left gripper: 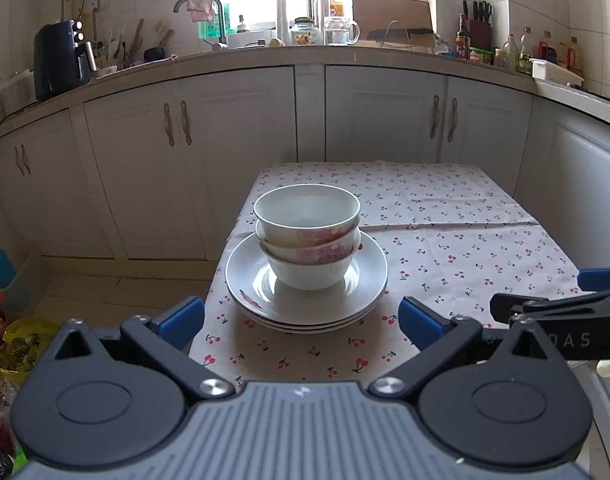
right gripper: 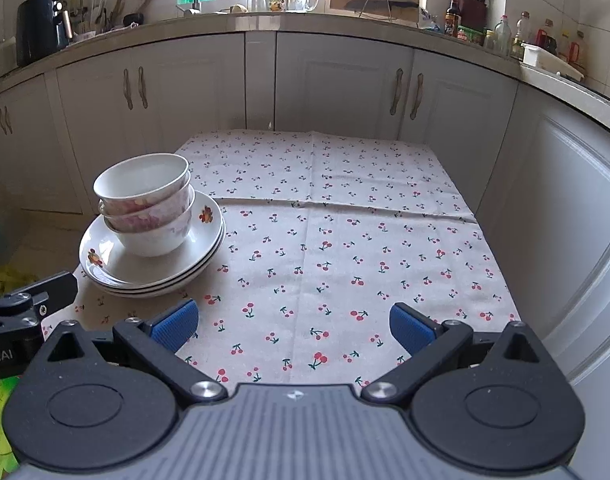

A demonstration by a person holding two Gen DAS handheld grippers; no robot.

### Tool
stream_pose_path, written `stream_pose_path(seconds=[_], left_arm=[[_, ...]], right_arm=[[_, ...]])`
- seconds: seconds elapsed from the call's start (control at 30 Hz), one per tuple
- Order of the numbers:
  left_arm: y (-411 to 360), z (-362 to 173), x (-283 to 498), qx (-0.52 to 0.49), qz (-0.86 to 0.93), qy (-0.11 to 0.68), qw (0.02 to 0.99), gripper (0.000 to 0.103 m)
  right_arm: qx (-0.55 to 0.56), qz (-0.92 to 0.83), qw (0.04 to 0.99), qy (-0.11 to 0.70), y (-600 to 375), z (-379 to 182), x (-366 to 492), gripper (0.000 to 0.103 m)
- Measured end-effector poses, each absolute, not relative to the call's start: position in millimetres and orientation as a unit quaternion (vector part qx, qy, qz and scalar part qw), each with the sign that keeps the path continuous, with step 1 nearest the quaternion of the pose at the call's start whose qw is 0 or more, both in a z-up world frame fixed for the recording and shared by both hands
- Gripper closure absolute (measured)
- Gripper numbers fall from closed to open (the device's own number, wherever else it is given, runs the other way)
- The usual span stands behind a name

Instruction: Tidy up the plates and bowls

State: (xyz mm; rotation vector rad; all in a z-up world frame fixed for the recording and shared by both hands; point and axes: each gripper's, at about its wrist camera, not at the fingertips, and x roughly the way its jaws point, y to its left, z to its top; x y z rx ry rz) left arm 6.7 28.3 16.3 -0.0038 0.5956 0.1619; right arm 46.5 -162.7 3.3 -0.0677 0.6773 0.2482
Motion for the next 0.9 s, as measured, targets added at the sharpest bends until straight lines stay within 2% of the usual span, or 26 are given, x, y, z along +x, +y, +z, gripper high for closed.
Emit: stream_pose_path(seconds=[0.9], left_arm=[[28.7, 21.4, 1.4, -0.01, 0.073, 0.283, 0.956, 0.001]], right_arm=[[-0.044, 0.121, 0.938, 0.322, -157.0, 7.6, 40.3, 0.0]])
